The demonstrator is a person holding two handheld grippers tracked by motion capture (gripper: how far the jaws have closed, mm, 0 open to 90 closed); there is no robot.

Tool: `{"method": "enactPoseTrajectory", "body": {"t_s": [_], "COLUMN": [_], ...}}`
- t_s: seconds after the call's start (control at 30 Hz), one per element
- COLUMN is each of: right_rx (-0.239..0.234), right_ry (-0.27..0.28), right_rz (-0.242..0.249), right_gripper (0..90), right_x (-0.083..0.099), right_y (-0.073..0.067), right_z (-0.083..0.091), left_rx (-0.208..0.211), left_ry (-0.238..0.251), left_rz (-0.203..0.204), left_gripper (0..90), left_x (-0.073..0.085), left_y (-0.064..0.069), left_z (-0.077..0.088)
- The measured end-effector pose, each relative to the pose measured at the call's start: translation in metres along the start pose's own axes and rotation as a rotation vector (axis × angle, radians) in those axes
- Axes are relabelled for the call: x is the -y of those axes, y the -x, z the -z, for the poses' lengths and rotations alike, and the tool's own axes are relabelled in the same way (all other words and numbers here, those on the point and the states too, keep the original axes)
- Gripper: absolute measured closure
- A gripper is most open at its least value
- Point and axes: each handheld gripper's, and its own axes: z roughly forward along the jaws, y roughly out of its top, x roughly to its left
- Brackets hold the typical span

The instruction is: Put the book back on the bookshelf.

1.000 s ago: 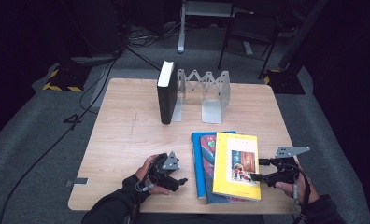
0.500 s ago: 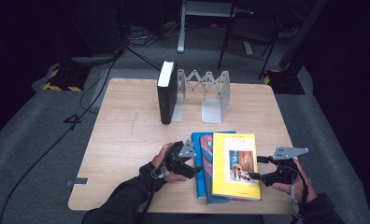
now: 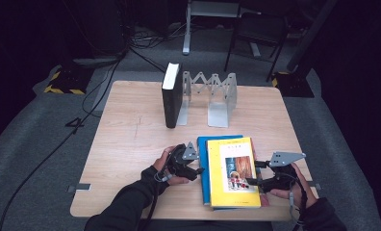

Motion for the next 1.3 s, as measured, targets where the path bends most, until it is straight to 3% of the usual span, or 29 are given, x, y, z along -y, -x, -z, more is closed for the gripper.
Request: {"method": "enactPoseTrajectory", "body": {"t_s": [0.1, 0.2, 0.33, 0.43, 0.53, 0.6, 0.77, 0.9, 1.1, 1.2, 1.3], "right_rx": [-0.033, -0.069, -0.111, -0.108, -0.117, -0.098, -0.108, -0.118, -0.117, -0.153, -0.181], "right_ry": [-0.015, -0.035, -0.071, -0.084, -0.056, -0.045, 0.0, 0.016, 0.017, 0.038, 0.103], "right_rz": [-0.022, -0.057, -0.062, -0.041, -0.016, 0.016, 0.036, 0.027, 0.006, -0.033, -0.067], "right_gripper": [26.8, 20.1, 17.9, 17.8, 24.4, 29.8, 39.4, 40.3, 33.3, 36.8, 47.0], "right_x": [-0.002, -0.002, -0.006, -0.01, -0.011, -0.014, -0.018, -0.019, -0.025, -0.027, -0.027], "right_y": [0.005, 0.014, 0.02, 0.019, 0.012, 0.006, 0.002, 0.003, 0.009, 0.016, 0.022], "right_z": [-0.005, -0.01, -0.013, -0.016, -0.019, -0.018, -0.015, -0.016, -0.028, -0.03, -0.027], "left_rx": [-0.008, -0.007, -0.007, -0.006, -0.014, -0.011, -0.024, -0.024, -0.031, -0.027, -0.018], "left_ry": [0.003, 0.007, 0.008, 0.009, 0.003, -0.002, 0.0, 0.006, 0.017, 0.025, 0.049], "left_rz": [0.002, 0.004, 0.013, 0.02, 0.01, 0.017, 0.03, 0.049, 0.064, 0.067, 0.067], "left_gripper": [27.9, 27.5, 27.2, 26.2, 25.7, 25.0, 26.3, 26.8, 34.7, 36.5, 40.8], "left_x": [0.001, 0.001, 0.001, 0.001, 0.002, 0.003, 0.008, 0.009, 0.011, 0.011, 0.009], "left_y": [-0.002, -0.003, -0.004, -0.005, -0.005, -0.006, -0.008, -0.011, -0.013, -0.016, -0.016], "left_z": [-0.001, -0.002, -0.002, -0.002, -0.003, -0.003, -0.005, -0.006, -0.006, -0.005, -0.002]}}
